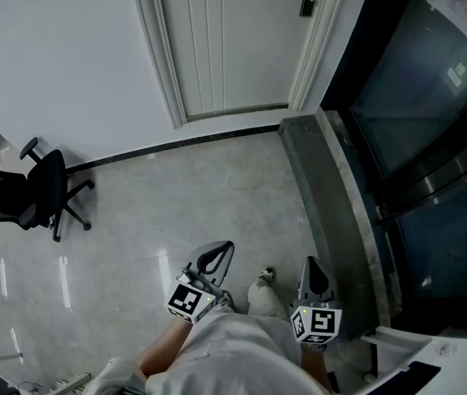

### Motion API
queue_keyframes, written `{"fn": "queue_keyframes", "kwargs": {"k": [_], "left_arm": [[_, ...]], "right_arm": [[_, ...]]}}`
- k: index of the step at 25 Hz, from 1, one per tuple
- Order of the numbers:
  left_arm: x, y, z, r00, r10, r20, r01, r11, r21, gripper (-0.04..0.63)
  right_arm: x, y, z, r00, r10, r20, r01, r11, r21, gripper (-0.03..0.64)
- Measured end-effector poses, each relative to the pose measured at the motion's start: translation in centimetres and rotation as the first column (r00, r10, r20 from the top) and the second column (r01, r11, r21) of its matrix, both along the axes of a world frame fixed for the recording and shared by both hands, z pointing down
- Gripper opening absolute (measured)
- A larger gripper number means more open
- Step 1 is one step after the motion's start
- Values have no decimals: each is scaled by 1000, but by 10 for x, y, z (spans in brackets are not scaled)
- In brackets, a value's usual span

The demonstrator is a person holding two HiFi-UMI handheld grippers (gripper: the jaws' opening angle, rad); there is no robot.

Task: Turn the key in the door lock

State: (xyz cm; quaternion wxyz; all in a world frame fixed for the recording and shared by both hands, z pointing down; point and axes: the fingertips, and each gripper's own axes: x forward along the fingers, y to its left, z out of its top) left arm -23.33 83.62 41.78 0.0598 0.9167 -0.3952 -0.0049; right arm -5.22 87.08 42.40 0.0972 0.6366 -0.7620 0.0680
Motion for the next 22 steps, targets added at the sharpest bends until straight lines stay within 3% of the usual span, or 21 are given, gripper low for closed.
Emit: {"fn": "queue_keyframes", "kwargs": {"k": [6, 14, 19, 22], "left_arm": [[24, -40, 2, 999, -45, 4, 45, 999, -19, 3], [74, -115, -26, 994, -112, 11, 111, 992, 64, 3], [102, -140, -21, 987, -152, 45, 151, 988, 13, 3], [121, -155, -26, 987, -162, 16, 161, 986, 49, 3]], "right_arm": [[23, -59, 0, 999, -50, 13, 50, 999, 20, 2], [63, -143, -13, 988, -153, 3, 153, 987, 52, 2], [102, -182, -20, 987, -161, 3, 160, 985, 66, 2], [121, -201, -21, 987, -163, 5, 162, 984, 72, 2]]}}
